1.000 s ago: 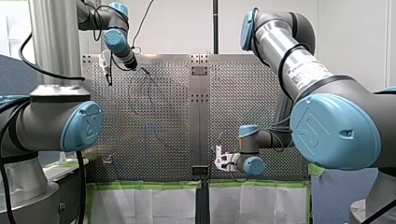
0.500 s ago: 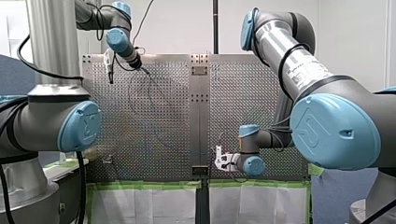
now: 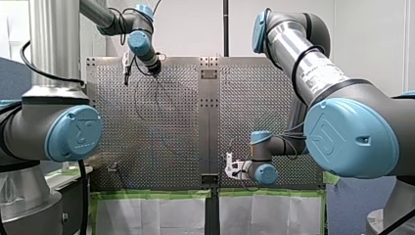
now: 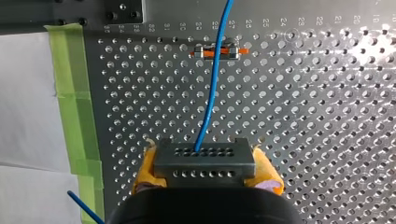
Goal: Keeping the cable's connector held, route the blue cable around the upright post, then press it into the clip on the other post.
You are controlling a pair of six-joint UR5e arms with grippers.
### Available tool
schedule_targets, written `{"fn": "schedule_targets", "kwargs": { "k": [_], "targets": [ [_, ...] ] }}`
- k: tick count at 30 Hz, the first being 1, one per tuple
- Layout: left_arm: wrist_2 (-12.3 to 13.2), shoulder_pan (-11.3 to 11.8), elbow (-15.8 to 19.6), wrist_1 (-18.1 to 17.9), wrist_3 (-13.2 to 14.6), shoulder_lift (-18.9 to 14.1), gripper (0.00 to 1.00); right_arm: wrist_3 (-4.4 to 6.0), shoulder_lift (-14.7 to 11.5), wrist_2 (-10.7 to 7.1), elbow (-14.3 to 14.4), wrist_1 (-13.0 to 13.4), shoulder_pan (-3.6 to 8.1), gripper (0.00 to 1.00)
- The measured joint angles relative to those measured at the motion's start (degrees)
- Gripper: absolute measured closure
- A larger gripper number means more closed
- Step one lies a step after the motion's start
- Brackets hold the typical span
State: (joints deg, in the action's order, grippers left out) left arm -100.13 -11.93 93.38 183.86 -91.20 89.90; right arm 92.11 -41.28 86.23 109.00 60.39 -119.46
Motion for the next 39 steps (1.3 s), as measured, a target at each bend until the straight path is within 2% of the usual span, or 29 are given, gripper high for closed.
{"fn": "schedule_targets", "kwargs": {
  "k": [5,9,13,23,32,39],
  "targets": [
    [-2.71,-2.7,-0.05,-1.03,2.71,2.46,0.01,0.01,0.0,0.0,0.03,0.21,0.0,1.0],
    [-4.33,-4.04,-0.06,-2.8,4.77,3.21,0.01,0.02,0.0,0.0,0.03,0.44,0.02,1.0],
    [-5.55,-4.5,-0.11,-4.52,6.81,4.48,0.01,0.06,0.0,0.0,0.04,0.66,0.03,1.0],
    [-10.93,-5.59,-1.54,-7.99,12.67,9.72,0.01,0.1,0.0,0.0,0.04,0.96,0.01,1.0],
    [-12.76,-6.08,-1.63,-13.51,18.35,10.52,0.01,0.1,0.0,0.0,0.04,1.05,0.0,1.0],
    [-14.83,-6.34,-1.64,-14.99,22.54,13.27,0.01,0.11,0.01,0.0,0.04,1.11,-0.01,1.0]
  ]
}}
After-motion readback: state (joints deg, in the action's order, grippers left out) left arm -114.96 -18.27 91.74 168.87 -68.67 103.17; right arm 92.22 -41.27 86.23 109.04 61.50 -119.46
